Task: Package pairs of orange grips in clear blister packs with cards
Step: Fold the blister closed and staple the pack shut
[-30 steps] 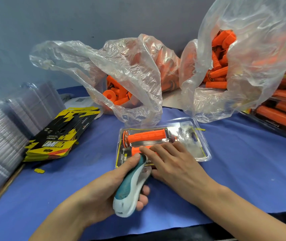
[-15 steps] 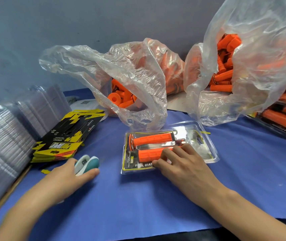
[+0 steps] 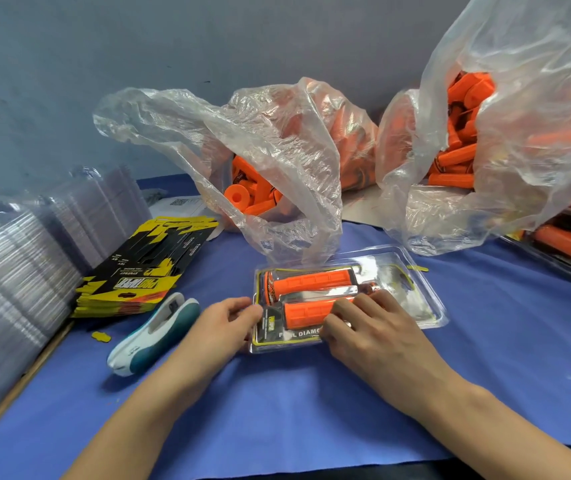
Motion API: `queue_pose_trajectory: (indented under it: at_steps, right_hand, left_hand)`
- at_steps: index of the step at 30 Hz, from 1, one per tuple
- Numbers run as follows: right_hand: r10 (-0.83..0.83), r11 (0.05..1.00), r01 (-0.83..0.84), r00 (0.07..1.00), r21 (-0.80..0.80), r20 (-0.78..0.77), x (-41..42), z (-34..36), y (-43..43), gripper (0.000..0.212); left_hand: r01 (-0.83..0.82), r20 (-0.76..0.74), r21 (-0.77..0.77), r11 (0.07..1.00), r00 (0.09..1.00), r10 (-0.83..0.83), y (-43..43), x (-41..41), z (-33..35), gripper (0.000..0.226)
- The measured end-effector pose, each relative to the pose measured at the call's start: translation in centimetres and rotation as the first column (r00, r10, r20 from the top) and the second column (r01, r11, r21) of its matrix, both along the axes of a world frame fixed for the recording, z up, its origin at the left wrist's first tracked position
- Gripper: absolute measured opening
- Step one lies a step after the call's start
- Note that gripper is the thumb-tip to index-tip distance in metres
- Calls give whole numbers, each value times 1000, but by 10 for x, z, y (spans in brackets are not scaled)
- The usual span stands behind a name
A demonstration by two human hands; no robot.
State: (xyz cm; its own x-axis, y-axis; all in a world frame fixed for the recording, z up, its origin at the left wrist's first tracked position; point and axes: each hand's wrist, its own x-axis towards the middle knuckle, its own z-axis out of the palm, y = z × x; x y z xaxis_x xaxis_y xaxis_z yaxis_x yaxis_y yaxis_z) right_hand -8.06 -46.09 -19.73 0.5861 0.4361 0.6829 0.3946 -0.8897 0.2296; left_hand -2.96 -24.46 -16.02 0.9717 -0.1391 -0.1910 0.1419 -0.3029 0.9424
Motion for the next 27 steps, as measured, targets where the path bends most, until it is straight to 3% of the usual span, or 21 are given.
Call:
queue_pose_trajectory:
  at_steps: [4,12,18,20,22,24,25,27]
  right_hand:
    - [24,1000,-25,1000,-11,-16,-3,2,-3,15]
    - [96,992,-99,994,-76,-47,-18,2,-10,18]
    - [67,997,-70,993,-28,-101,-30,2,-38,12]
    - [44,999,-47,992,-21,-122,-33,1,-46,11]
    - [45,999,-46,993,2,-111,-34,3,-48,9]
    - [62,998,-61,994,18,-86,-34,5,-45,13]
    - [72,997,-71,995,18,-74,-35,7,-42,15]
    - [96,995,-96,995,11,-36,-36,7,-36,13]
  left_hand:
    - [68,-70,-37,997,995,-70,-4,0,1,19]
    - [125,-65,87,988,991,-120,18,11,3,19]
    - [49,44,200,978,997,-59,47,27,8,20]
    - [7,26,114,993,1000,-10,45,26,9,20]
    - [-89,-33,-134,987,996,85,36,19,11,23]
    - [-218,-164,-415,883,973,163,25,10,10,46]
    - [-262,-223,-503,824,960,169,20,5,11,47]
    - [-254,-306,-555,792,948,89,11,-6,5,21]
